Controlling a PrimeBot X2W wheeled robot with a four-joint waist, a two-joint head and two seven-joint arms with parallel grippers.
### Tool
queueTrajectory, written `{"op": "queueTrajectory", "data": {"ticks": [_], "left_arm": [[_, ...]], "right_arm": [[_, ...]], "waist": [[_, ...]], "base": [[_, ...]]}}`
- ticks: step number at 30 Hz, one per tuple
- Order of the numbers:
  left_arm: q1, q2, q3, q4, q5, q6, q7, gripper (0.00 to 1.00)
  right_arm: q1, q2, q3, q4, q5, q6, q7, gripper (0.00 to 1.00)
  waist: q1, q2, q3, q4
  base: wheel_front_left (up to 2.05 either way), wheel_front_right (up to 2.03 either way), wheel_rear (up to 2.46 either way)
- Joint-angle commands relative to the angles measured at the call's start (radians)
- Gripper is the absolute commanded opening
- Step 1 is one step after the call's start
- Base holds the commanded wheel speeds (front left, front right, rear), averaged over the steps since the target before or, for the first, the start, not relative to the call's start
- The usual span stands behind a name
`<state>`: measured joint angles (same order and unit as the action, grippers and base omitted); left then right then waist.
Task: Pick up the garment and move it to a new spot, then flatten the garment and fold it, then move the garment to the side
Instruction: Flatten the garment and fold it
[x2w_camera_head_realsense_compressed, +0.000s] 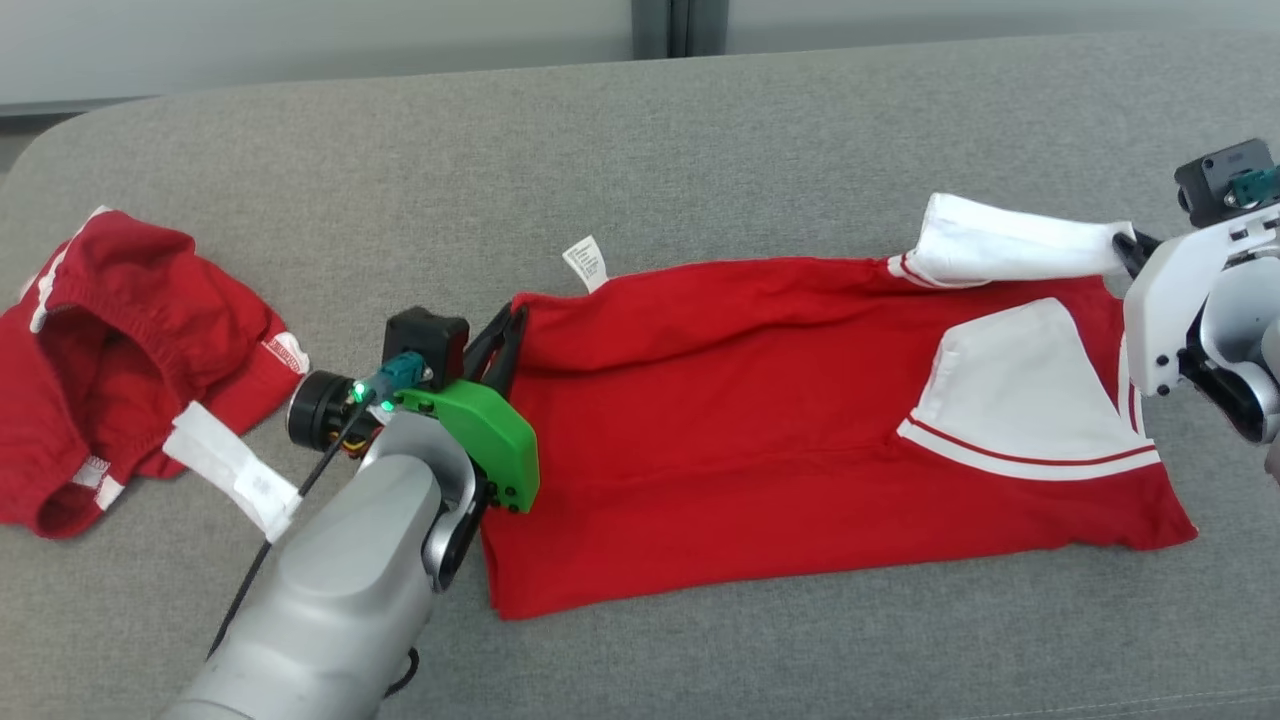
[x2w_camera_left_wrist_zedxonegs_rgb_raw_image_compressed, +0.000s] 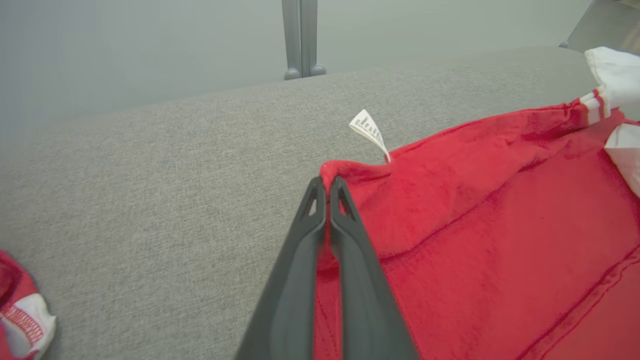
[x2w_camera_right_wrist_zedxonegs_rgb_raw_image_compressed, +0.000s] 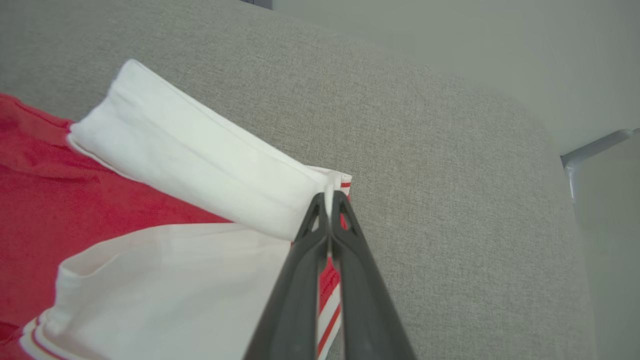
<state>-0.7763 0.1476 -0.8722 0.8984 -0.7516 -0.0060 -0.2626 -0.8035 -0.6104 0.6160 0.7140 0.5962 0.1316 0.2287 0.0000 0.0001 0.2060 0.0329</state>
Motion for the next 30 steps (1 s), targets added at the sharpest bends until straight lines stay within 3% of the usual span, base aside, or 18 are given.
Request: {"op": "queueTrajectory", "data": {"ticks": [1, 10, 20, 21, 22, 23, 24, 25, 26, 30], "left_arm": [[0.054, 0.017, 0.015, -0.034, 0.027, 0.009, -0.002, 0.00], [0.236, 0.047, 0.128, -0.176, 0.135, 0.012, -0.002, 0.00], [0.325, 0.030, 0.226, -0.173, 0.215, -0.012, -0.002, 0.00], [0.327, 0.028, 0.234, -0.168, 0.220, -0.017, -0.002, 0.07], [0.331, 0.026, 0.245, -0.165, 0.225, -0.022, -0.003, 0.34], [0.335, 0.023, 0.252, -0.162, 0.230, -0.024, -0.002, 0.45], [0.340, 0.020, 0.262, -0.160, 0.235, -0.026, -0.002, 1.00], [0.344, 0.019, 0.271, -0.158, 0.236, -0.026, -0.002, 1.00], [0.349, 0.017, 0.287, -0.158, 0.240, -0.026, -0.002, 1.00], [0.382, 0.002, 0.359, -0.193, 0.240, -0.031, -0.002, 1.00]], "right_arm": [[0.032, -0.010, 0.015, -0.016, 0.011, -0.002, 0.008, 0.00], [0.151, -0.089, 0.055, -0.138, 0.080, -0.002, 0.045, 0.00], [0.257, -0.130, 0.051, -0.257, 0.081, -0.002, 0.092, 0.00], [0.267, -0.134, 0.051, -0.266, 0.078, -0.002, 0.098, 0.00], [0.279, -0.137, 0.051, -0.277, 0.076, -0.002, 0.103, 0.00], [0.288, -0.139, 0.048, -0.286, 0.073, -0.002, 0.106, 0.00], [0.298, -0.141, 0.047, -0.297, 0.071, -0.002, 0.111, 0.25], [0.304, -0.144, 0.045, -0.302, 0.068, -0.002, 0.112, 0.80], [0.314, -0.148, 0.040, -0.311, 0.065, -0.002, 0.116, 1.00], [0.344, -0.141, 0.011, -0.326, 0.070, -0.002, 0.124, 1.00]], "waist": [[0.0000, -0.0001, -0.042, -0.037], [0.0000, -0.0001, -0.062, -0.035], [0.0000, -0.0001, -0.060, -0.045], [0.0000, -0.0001, -0.060, -0.046], [0.0000, -0.0001, -0.060, -0.048], [0.0000, -0.0001, -0.060, -0.049], [0.0000, -0.0001, -0.061, -0.050], [0.0000, -0.0001, -0.062, -0.051], [0.0000, -0.0001, -0.063, -0.052], [0.0000, -0.0001, -0.071, -0.054]], "base": [[0.00, 0.00, 0.00], [0.00, 0.00, 0.00], [0.00, 0.00, 0.00], [0.00, 0.00, 0.00], [0.00, 0.00, 0.00], [0.00, 0.00, 0.00], [0.00, 0.00, 0.00], [0.00, 0.00, 0.00], [0.00, 0.00, 0.00], [0.00, 0.00, 0.00]]}}
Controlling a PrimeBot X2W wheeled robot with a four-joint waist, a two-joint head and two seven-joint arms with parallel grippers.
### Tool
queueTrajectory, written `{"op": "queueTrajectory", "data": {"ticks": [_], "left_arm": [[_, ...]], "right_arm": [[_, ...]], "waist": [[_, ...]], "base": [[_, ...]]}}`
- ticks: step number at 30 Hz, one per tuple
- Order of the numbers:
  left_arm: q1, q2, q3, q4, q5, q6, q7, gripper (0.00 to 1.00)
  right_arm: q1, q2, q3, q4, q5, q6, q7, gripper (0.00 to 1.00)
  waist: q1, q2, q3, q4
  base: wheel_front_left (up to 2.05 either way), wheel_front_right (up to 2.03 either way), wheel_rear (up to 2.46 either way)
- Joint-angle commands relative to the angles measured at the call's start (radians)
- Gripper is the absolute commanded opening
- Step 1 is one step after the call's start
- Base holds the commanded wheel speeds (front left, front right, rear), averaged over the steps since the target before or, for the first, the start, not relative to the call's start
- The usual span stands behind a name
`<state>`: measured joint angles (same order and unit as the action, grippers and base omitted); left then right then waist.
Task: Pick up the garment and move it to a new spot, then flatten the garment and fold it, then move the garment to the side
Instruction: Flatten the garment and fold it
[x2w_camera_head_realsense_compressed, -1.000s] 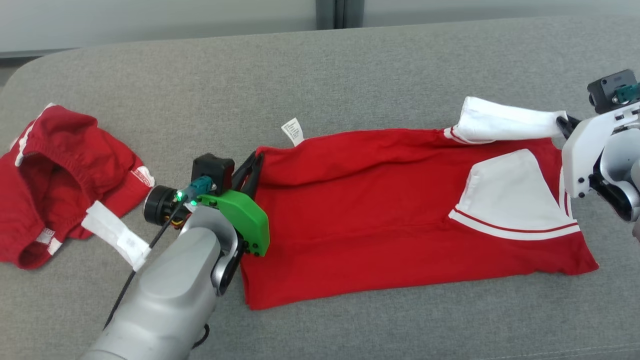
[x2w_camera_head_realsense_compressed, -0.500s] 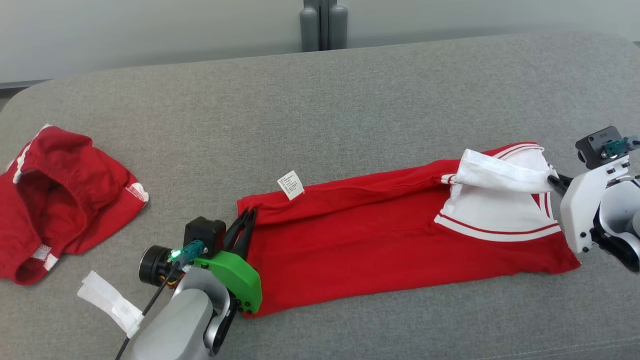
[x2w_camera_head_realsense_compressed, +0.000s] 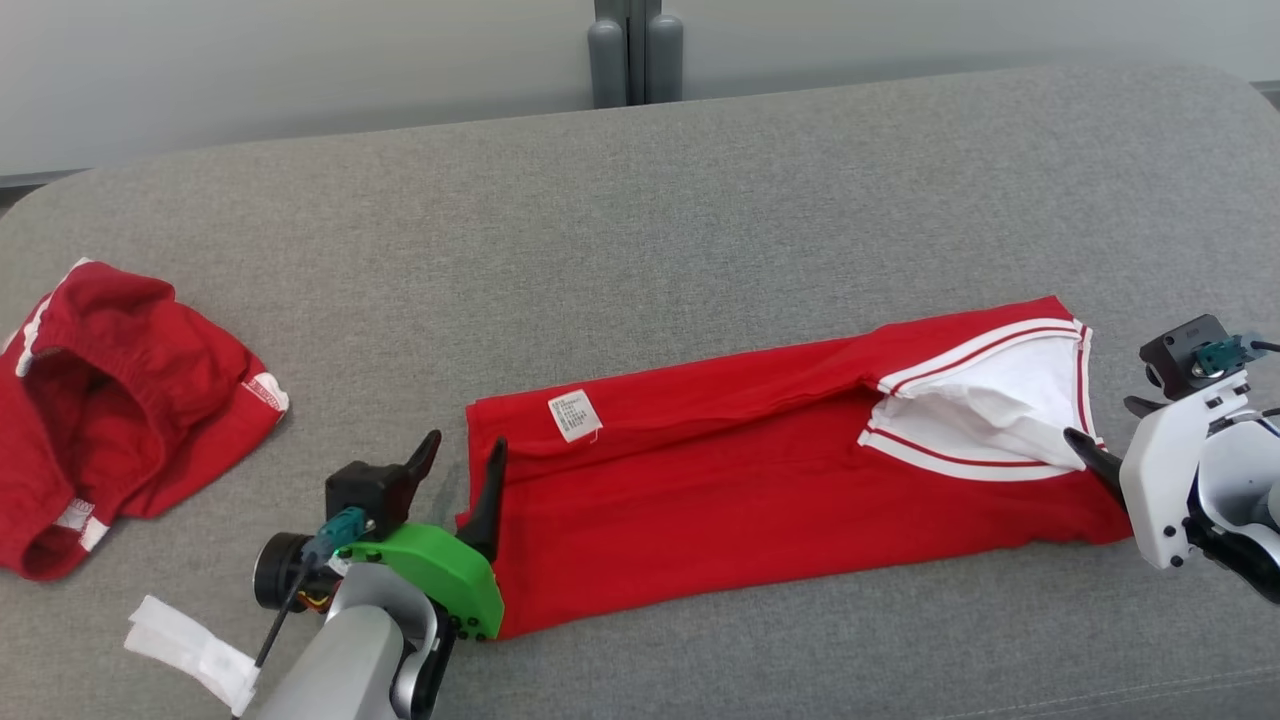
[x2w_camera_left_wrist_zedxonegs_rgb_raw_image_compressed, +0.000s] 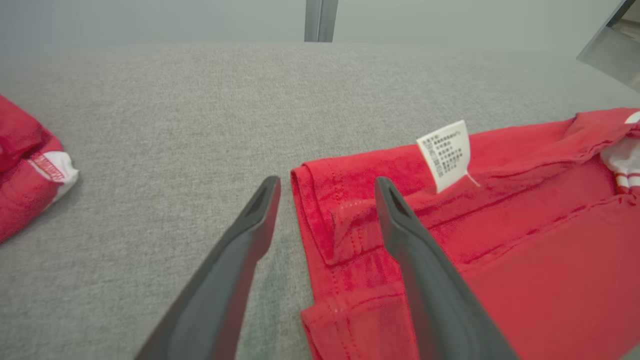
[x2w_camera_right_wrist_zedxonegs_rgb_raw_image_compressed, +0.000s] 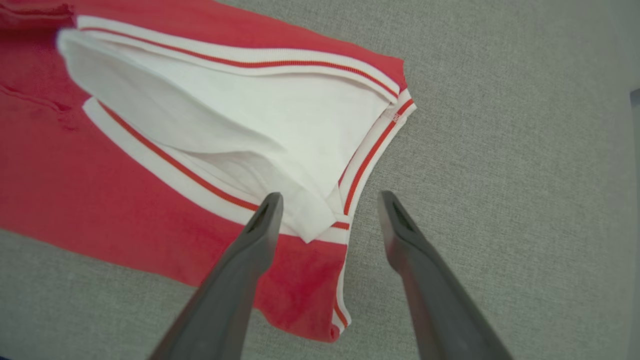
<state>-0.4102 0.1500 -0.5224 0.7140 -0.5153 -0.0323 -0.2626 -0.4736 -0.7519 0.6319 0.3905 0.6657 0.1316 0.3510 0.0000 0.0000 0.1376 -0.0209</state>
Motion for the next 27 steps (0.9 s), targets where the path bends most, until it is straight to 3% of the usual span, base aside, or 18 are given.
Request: {"op": "queueTrajectory", "data": {"ticks": [1, 5, 11, 18, 27], "left_arm": [[0.027, -0.003, 0.036, -0.029, 0.000, -0.007, -0.002, 1.00], [0.108, -0.023, 0.170, -0.159, 0.000, -0.036, -0.001, 1.00], [0.235, -0.055, 0.344, -0.360, 0.062, -0.076, -0.001, 1.00], [0.313, -0.069, 0.453, -0.484, 0.146, -0.093, -0.001, 1.00], [0.339, -0.063, 0.515, -0.488, 0.200, -0.097, -0.001, 1.00]], "right_arm": [[0.019, 0.000, -0.014, -0.006, 0.001, -0.002, 0.006, 1.00], [0.045, 0.023, -0.093, -0.002, 0.040, -0.002, 0.014, 1.00], [0.060, 0.111, -0.254, 0.063, 0.088, -0.002, 0.090, 1.00], [0.028, 0.221, -0.397, 0.195, 0.003, -0.002, 0.157, 1.00], [-0.031, 0.335, -0.536, 0.375, -0.178, -0.002, 0.149, 1.00]], "waist": [[0.0000, 0.0000, -0.006, 0.000], [0.0000, 0.0000, -0.025, 0.005], [0.0000, 0.0000, -0.054, 0.015], [0.0000, 0.0000, -0.059, 0.046], [0.0000, 0.0000, -0.033, 0.088]], "base": [[0.00, 0.00, 0.00], [0.00, 0.00, 0.00], [0.00, 0.00, 0.00], [0.00, 0.00, 0.00], [0.00, 0.00, 0.00]]}}
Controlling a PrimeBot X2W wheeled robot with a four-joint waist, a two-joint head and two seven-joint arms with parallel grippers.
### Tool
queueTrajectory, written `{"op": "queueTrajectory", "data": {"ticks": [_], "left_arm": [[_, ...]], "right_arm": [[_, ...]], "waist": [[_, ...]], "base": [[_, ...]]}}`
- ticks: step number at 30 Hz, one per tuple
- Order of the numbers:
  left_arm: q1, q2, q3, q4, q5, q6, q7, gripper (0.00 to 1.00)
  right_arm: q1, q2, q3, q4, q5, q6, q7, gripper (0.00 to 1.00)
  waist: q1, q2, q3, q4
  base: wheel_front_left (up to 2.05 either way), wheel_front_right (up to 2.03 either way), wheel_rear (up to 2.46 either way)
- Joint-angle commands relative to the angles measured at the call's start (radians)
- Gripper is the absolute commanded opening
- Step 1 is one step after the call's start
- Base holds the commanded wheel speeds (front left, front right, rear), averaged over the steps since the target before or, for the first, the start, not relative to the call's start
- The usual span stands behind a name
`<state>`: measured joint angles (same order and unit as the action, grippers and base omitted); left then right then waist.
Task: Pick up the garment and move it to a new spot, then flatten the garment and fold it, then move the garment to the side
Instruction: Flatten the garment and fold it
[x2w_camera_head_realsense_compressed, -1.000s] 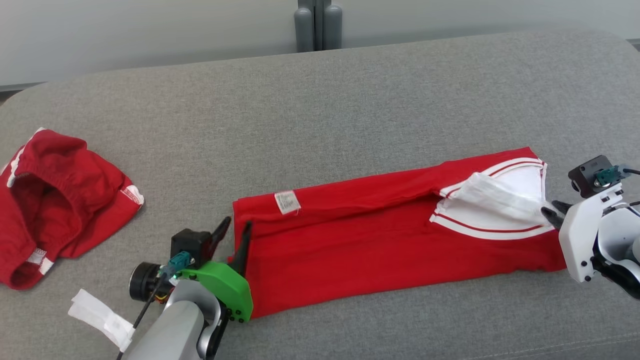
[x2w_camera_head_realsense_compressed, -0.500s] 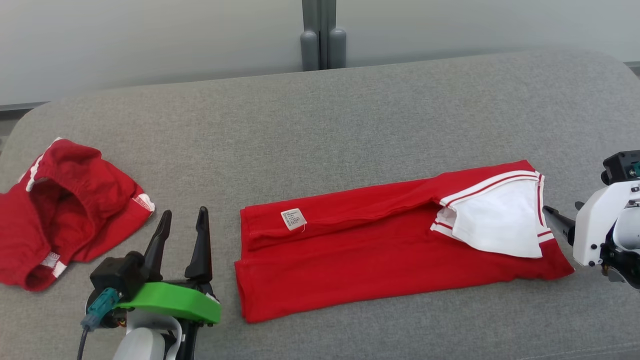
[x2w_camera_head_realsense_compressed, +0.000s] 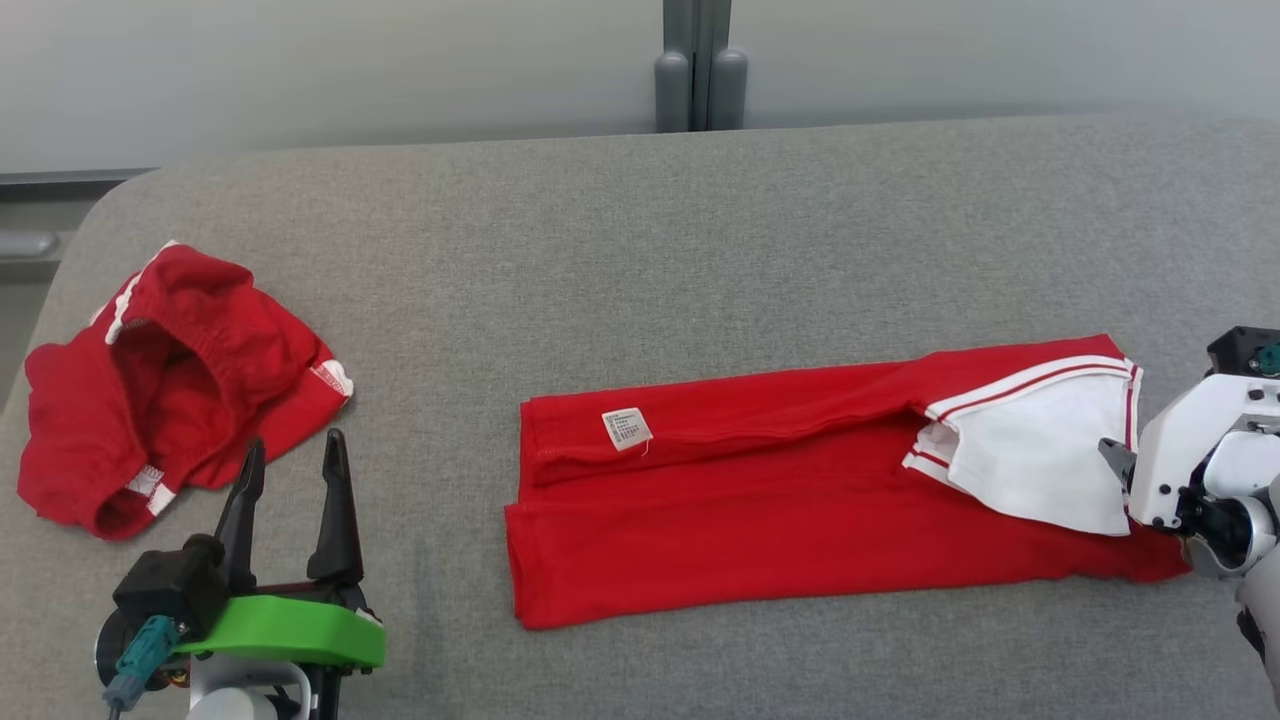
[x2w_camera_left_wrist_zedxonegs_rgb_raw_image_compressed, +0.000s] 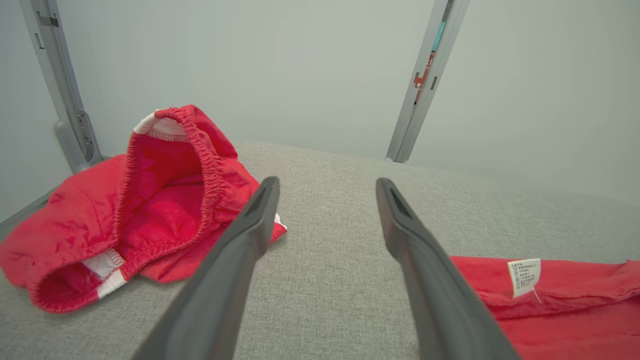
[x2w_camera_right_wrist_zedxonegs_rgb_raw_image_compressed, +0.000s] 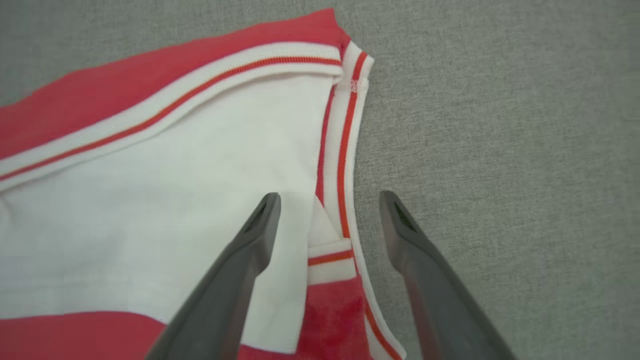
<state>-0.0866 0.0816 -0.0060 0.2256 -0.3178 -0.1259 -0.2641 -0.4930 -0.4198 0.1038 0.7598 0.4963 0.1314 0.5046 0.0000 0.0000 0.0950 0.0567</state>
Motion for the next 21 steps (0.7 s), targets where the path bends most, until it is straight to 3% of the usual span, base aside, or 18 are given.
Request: {"op": "queueTrajectory", "data": {"ticks": [1, 8, 15, 17, 21], "left_arm": [[0.012, 0.006, -0.002, 0.001, 0.005, -0.003, 0.000, 1.00], [-0.027, 0.007, -0.023, 0.026, 0.002, -0.004, 0.000, 1.00], [-0.034, 0.005, -0.031, 0.033, -0.006, -0.005, 0.000, 1.00], [-0.035, 0.010, -0.029, 0.036, -0.008, -0.005, 0.000, 1.00], [-0.039, 0.016, -0.018, 0.036, -0.007, -0.005, 0.000, 1.00]], "right_arm": [[-0.020, 0.011, -0.022, 0.023, -0.028, -0.002, -0.006, 1.00], [-0.067, 0.062, -0.113, 0.138, -0.164, -0.002, -0.004, 1.00], [-0.043, 0.107, -0.166, 0.223, -0.226, -0.002, 0.026, 0.98], [-0.038, 0.111, -0.170, 0.221, -0.234, -0.002, 0.020, 0.00], [-0.050, 0.063, -0.222, 0.184, -0.275, -0.003, -0.060, 0.00]], "waist": [[0.0000, 0.0000, 0.015, 0.014], [0.0000, 0.0000, 0.053, 0.046], [0.0000, 0.0000, 0.061, 0.058], [0.0000, 0.0000, 0.058, 0.056], [0.0000, 0.0000, 0.045, 0.043]], "base": [[0.00, 0.00, 0.00], [0.00, 0.00, 0.00], [0.00, 0.00, 0.00], [0.00, 0.00, 0.00], [0.00, 0.00, 0.00]]}}
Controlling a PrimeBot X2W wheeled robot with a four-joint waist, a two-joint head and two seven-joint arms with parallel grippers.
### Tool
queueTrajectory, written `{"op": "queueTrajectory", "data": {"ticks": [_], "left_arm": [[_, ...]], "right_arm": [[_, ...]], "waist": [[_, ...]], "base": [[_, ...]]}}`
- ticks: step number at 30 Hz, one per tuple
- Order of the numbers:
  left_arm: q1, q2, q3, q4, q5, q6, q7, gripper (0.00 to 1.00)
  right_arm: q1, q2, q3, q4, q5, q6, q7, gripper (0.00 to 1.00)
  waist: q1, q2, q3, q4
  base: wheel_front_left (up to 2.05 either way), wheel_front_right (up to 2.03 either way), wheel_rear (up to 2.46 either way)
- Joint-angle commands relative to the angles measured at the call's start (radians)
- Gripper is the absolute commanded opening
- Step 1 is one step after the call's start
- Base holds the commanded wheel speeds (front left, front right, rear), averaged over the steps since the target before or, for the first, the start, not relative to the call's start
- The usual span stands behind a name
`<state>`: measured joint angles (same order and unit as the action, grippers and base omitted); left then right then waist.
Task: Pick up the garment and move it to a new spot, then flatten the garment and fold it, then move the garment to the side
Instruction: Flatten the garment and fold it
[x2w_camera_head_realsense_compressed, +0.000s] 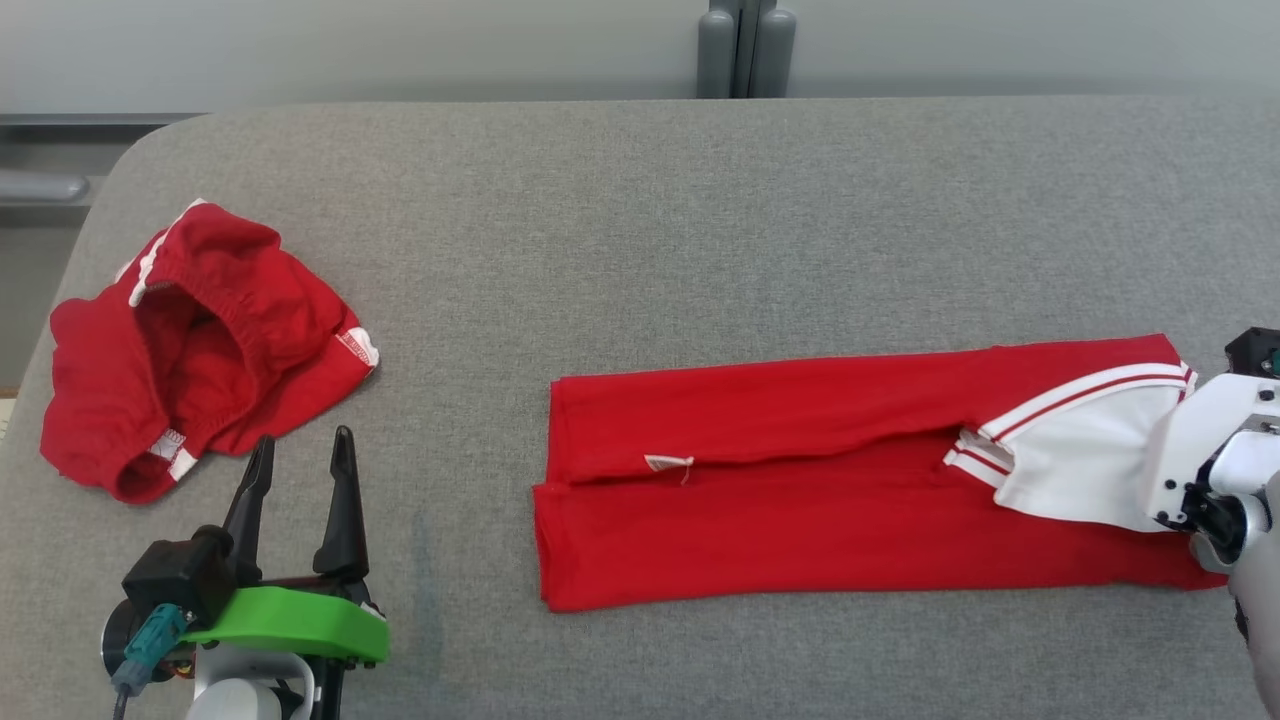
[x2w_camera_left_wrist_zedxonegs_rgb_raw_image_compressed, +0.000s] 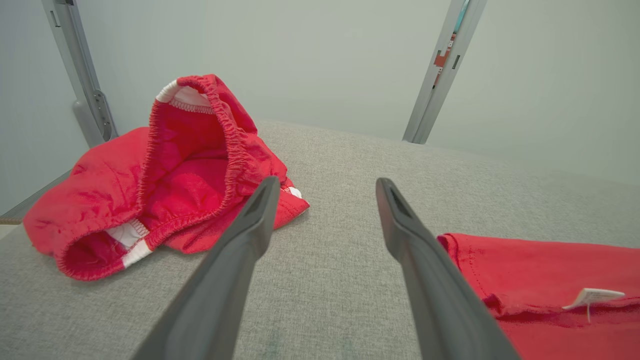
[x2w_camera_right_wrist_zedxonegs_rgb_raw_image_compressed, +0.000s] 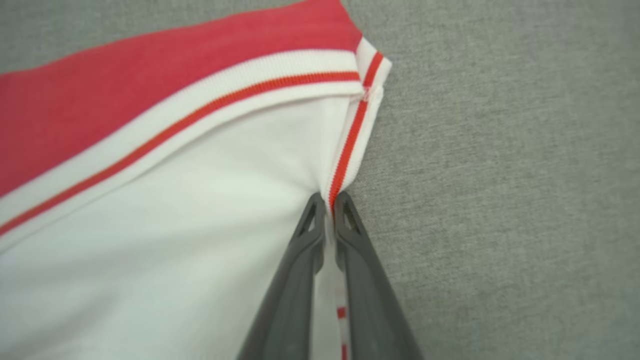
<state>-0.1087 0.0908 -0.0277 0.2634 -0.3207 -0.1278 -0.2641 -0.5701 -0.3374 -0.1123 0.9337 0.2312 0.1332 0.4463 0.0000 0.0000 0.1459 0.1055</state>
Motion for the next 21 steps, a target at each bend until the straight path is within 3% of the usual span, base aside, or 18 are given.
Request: {"op": "queueTrajectory", "data": {"ticks": [1, 11, 15, 21], "left_arm": [[-0.018, 0.007, 0.006, -0.001, -0.004, -0.003, 0.000, 1.00], [-0.024, -0.001, 0.009, 0.022, -0.010, -0.003, 0.000, 1.00], [-0.032, 0.006, 0.004, 0.045, -0.002, -0.003, 0.000, 1.00], [-0.038, 0.003, 0.005, 0.073, 0.001, -0.003, 0.000, 1.00]], "right_arm": [[0.021, -0.030, -0.022, 0.001, -0.024, -0.005, -0.019, 0.00], [0.023, -0.125, -0.148, -0.112, -0.137, -0.004, -0.032, 0.00], [0.050, -0.117, -0.176, -0.191, -0.175, -0.004, 0.005, 0.00], [0.093, -0.047, -0.021, -0.369, -0.168, -0.004, 0.101, 0.00]], "waist": [[0.0000, 0.0000, -0.011, -0.009], [0.0000, 0.0000, -0.067, -0.034], [0.0000, 0.0000, -0.095, -0.047], [0.0000, 0.0000, -0.122, -0.069]], "base": [[0.00, 0.00, 0.00], [0.00, 0.00, 0.00], [0.00, 0.00, 0.00], [0.00, 0.00, 0.00]]}}
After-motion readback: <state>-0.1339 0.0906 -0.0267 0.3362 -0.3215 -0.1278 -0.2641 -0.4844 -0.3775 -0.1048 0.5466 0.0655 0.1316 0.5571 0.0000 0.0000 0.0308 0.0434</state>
